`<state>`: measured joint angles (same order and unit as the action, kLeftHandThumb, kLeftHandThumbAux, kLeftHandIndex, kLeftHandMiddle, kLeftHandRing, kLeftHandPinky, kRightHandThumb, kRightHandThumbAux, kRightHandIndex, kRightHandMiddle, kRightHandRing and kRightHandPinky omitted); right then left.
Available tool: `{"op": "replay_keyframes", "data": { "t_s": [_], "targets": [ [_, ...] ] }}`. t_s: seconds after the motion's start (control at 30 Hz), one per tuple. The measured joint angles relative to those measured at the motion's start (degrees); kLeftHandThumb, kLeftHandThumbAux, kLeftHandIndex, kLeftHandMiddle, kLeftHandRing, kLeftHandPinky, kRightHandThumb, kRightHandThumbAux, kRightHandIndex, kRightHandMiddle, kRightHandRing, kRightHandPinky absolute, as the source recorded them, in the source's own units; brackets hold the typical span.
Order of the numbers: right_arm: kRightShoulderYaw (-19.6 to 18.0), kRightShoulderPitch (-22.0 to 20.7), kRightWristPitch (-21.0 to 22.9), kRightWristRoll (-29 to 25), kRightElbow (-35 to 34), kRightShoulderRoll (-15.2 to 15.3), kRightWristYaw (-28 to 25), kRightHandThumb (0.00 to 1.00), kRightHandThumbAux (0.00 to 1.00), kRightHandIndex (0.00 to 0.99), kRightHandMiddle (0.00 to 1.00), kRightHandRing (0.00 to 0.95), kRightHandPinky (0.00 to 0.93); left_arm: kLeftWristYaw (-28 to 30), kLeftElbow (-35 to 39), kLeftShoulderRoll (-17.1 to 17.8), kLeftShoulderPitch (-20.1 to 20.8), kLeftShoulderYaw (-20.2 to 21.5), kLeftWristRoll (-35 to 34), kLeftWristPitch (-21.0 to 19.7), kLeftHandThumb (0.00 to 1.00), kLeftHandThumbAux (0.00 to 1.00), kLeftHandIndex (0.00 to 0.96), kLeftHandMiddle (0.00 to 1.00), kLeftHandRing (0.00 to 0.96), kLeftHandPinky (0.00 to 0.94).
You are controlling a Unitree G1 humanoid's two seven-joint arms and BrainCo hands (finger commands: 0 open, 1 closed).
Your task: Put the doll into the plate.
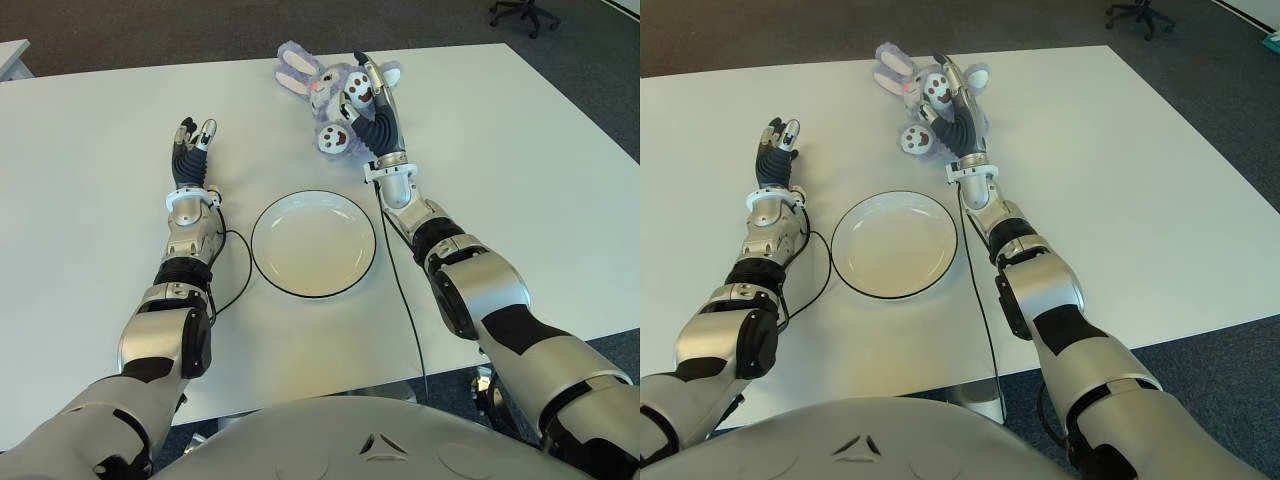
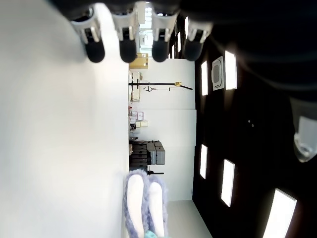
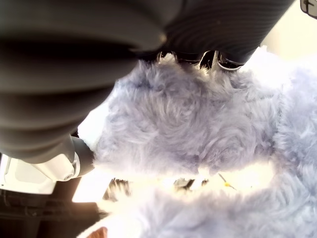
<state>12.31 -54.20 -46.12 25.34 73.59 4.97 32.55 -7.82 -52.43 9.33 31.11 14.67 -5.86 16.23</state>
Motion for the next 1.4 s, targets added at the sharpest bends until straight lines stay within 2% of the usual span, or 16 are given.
{"op": "replay_keyframes", "data": {
  "t_s": [0.33,0.67,0.93,1.4],
  "targets": [
    [-0.1,-0.5,2.6,-0.2,0.0,-0.7,-0.2,0.658,0.471,0.041,0.099,0.082,0.1,0.0,-0.1,0.0,0.1,0.1,-0.3,0.0,0.0,0.414,0.0,0.065,0.058,0.026],
    [-1.7,-1.0,4.2,-1.1,0.4,-1.3,-2.9,0.647,0.463,0.039,0.097,0.073,0.087,0.0,0.0,0.0,0.1,0.1,-0.4,0.0,0.0,0.417,0.0,0.063,0.057,0.027],
    [-2.5,-1.2,5.2,-1.1,0.8,-1.4,-3.9,0.56,0.454,0.036,0.064,0.049,0.074,0.0,0.0,0.0,0.1,0.1,-0.4,0.0,0.0,0.415,0.0,0.069,0.06,0.045],
    [-2.6,-1.3,6.7,-1.1,1.0,-1.4,-4.3,0.471,0.455,0.032,0.049,0.038,0.067,0.0,0.4,0.0,0.0,0.2,-0.4,-0.1,0.0,0.413,0.0,0.076,0.069,0.028]
  ]
}}
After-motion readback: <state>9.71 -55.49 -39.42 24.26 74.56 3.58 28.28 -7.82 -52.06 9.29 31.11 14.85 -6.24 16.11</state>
